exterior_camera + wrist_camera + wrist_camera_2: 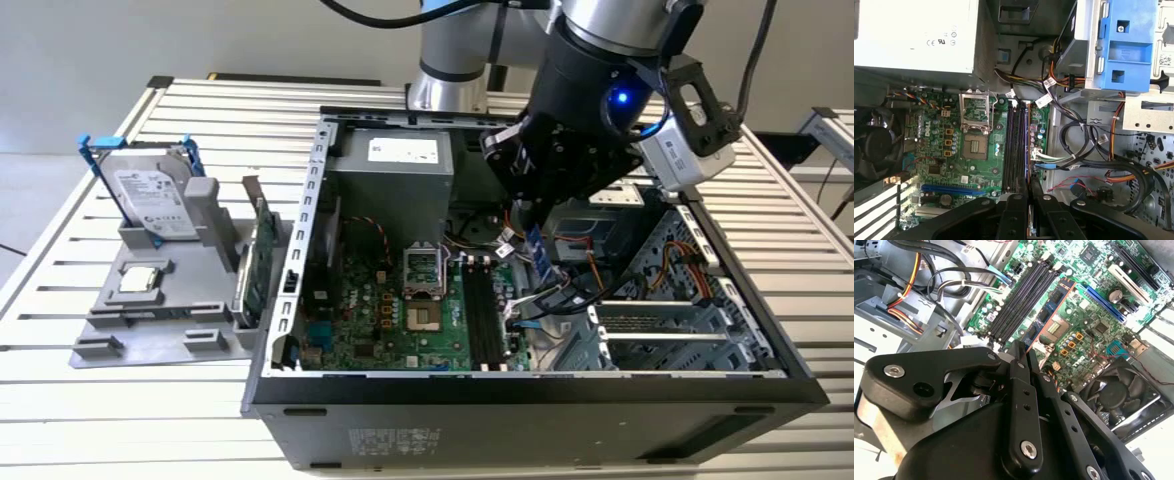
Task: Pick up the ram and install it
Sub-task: 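Insert the ram into the slot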
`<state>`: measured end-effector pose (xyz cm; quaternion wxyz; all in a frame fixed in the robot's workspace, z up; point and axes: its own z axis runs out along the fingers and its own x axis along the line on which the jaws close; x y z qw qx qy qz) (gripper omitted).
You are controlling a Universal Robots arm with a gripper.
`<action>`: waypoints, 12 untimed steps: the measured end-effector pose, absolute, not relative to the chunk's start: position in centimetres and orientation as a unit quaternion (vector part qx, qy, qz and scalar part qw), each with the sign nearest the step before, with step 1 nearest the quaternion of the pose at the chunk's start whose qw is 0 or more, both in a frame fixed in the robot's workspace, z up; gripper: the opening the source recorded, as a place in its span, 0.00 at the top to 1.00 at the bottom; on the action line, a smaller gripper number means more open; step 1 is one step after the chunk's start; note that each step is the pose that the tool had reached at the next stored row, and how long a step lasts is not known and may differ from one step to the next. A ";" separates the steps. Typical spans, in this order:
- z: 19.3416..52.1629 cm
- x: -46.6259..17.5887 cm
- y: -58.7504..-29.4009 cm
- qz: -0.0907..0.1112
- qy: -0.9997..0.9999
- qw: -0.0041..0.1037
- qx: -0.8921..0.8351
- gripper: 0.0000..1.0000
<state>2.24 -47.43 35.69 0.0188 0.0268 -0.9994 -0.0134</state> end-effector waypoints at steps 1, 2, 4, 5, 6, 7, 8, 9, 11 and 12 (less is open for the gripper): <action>35.6 2.2 -47.4 -0.013 -0.999 0.019 0.027 1.00; 35.6 2.2 -47.4 -0.013 -0.999 0.019 0.027 1.00; 35.5 2.2 -47.4 -0.013 -0.999 0.018 0.027 1.00; 35.4 2.2 -47.4 -0.013 -0.999 0.018 0.027 1.00; 35.4 2.2 -47.4 -0.013 -0.999 0.018 0.027 1.00; 35.3 2.2 -47.4 -0.013 -0.999 0.018 0.027 1.00; 35.3 2.2 -47.4 -0.013 -0.999 0.018 0.027 1.00; 35.3 2.2 -47.4 -0.013 -0.999 0.018 0.027 1.00; 35.2 2.2 -47.4 -0.013 -0.999 0.018 0.027 1.00; 35.1 2.2 -47.4 -0.013 -0.999 0.018 0.027 1.00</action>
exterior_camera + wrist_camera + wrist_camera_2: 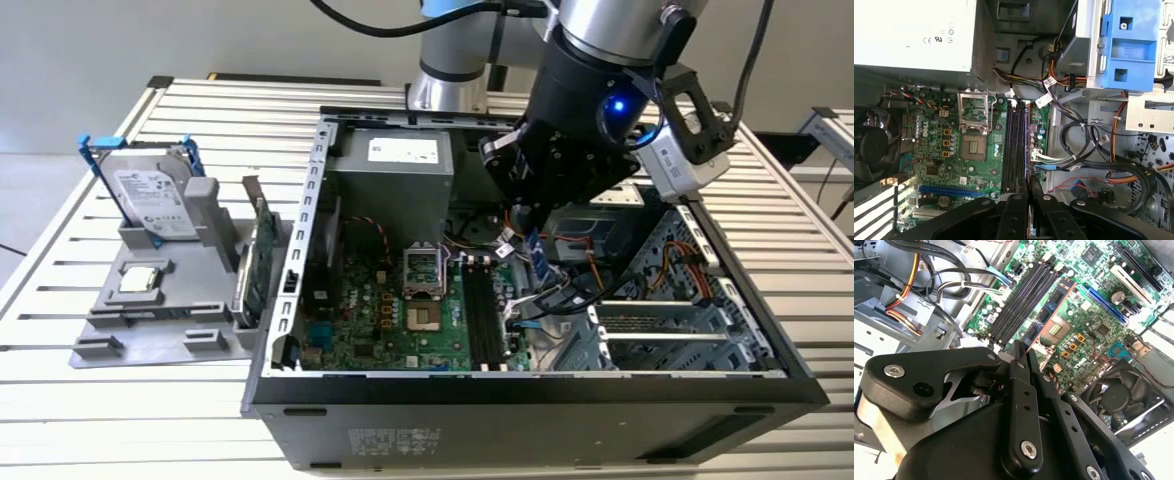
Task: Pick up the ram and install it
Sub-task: 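Insert the ram into the slot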
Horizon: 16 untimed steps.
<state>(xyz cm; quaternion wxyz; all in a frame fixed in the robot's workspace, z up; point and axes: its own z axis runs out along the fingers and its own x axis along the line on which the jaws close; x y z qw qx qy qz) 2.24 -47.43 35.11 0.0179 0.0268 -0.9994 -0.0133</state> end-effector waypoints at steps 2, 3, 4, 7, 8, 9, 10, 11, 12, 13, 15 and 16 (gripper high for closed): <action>35.0 2.2 -47.4 -0.013 -0.999 0.018 0.027 1.00; 35.0 2.2 -47.4 -0.013 -0.999 0.018 0.027 1.00; 34.9 2.2 -47.4 -0.013 -0.999 0.018 0.027 1.00; 34.8 2.2 -47.4 -0.013 -0.999 0.017 0.027 1.00; 34.7 2.2 -47.4 -0.013 -0.999 0.017 0.027 1.00; 34.7 2.2 -47.4 -0.013 -0.999 0.017 0.027 1.00; 34.6 2.2 -47.4 -0.013 -0.999 0.017 0.027 1.00; 34.6 2.2 -47.4 -0.013 -0.999 0.017 0.027 1.00; 34.5 2.2 -47.4 -0.013 -0.999 0.017 0.027 1.00; 34.5 2.2 -47.4 -0.013 -0.999 0.017 0.027 1.00; 34.4 2.2 -47.4 -0.013 -0.999 0.017 0.027 1.00; 34.4 2.2 -47.4 -0.013 -0.999 0.017 0.027 1.00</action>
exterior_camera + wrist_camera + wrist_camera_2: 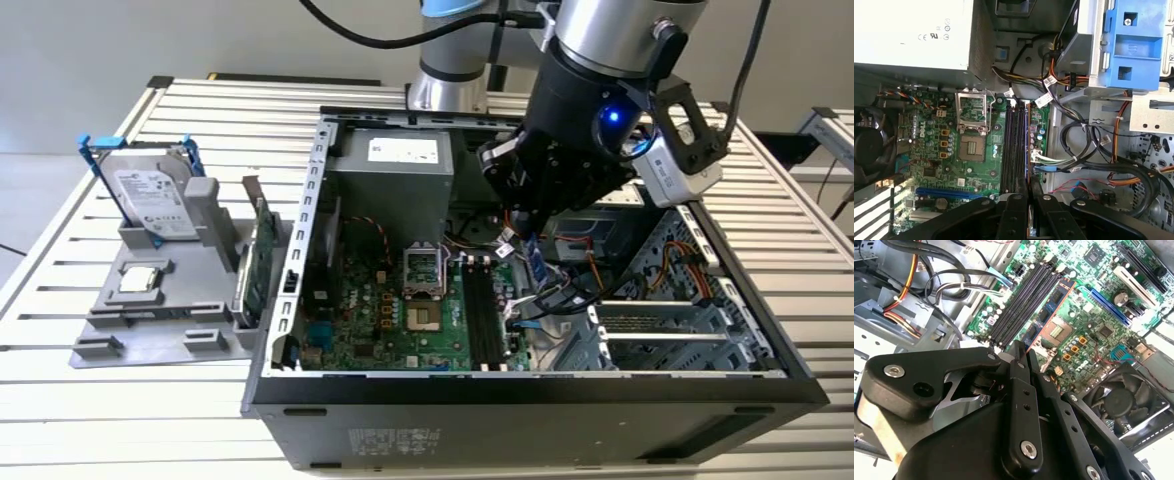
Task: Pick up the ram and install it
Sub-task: 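Insert the ram into the slot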
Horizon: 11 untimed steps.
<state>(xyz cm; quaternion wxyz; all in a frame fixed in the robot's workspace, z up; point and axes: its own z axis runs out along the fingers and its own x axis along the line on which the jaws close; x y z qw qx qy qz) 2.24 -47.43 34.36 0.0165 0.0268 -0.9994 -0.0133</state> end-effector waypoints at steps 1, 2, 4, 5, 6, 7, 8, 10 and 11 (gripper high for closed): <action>34.3 2.2 -47.4 -0.013 -0.999 0.016 0.027 1.00; 34.3 2.2 -47.4 -0.013 -0.999 0.016 0.027 1.00; 34.2 2.2 -47.4 -0.013 -0.999 0.016 0.027 1.00; 34.0 2.2 -47.4 -0.013 -0.999 0.016 0.027 1.00; 33.9 2.2 -47.4 -0.013 -0.999 0.016 0.027 1.00; 33.9 2.2 -47.4 -0.013 -0.999 0.016 0.027 1.00; 33.8 2.2 -47.4 -0.013 -0.999 0.015 0.027 1.00; 33.8 2.2 -47.4 -0.013 -0.999 0.015 0.027 1.00; 33.7 2.2 -47.4 -0.013 -0.999 0.015 0.027 1.00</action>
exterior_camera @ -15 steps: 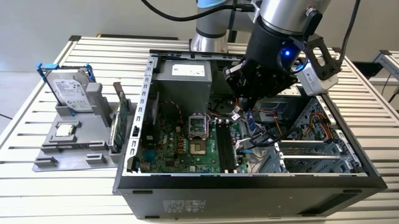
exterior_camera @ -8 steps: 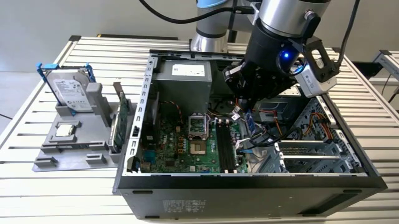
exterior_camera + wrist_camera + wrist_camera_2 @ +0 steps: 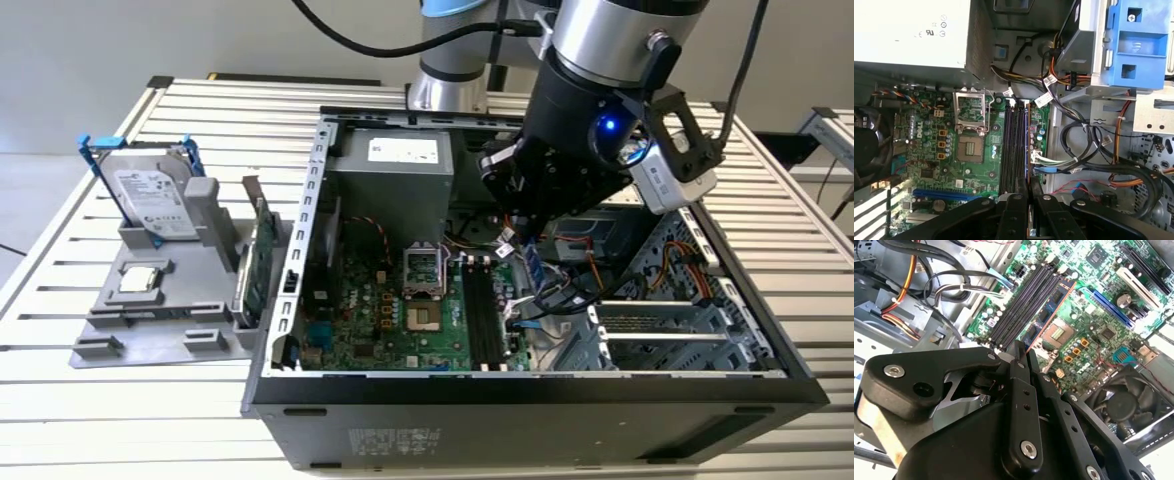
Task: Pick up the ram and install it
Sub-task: 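Insert the ram into the slot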
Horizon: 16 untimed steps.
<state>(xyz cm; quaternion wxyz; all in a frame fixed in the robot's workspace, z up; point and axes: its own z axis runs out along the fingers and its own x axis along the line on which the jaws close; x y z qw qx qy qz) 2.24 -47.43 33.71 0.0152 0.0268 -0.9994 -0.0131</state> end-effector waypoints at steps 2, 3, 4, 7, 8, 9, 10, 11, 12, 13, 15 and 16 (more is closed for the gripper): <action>33.6 2.2 -47.4 -0.013 -0.999 0.015 0.027 1.00; 33.6 2.2 -47.4 -0.013 -0.999 0.015 0.027 1.00; 33.5 2.2 -47.4 -0.013 -0.999 0.015 0.027 1.00; 33.4 2.2 -47.4 -0.013 -0.999 0.015 0.027 1.00; 33.4 2.2 -47.4 -0.013 -0.999 0.015 0.027 1.00; 33.3 2.2 -47.4 -0.013 -0.999 0.015 0.027 1.00; 33.3 2.2 -47.4 -0.013 -0.999 0.015 0.027 1.00; 33.2 2.2 -47.4 -0.013 -0.999 0.015 0.027 1.00; 33.2 2.2 -47.4 -0.013 -0.999 0.015 0.027 1.00; 33.1 2.2 -47.4 -0.013 -0.999 0.015 0.027 1.00; 33.1 2.2 -47.4 -0.013 -0.999 0.014 0.027 1.00; 33.0 2.2 -47.4 -0.012 -0.999 0.014 0.027 1.00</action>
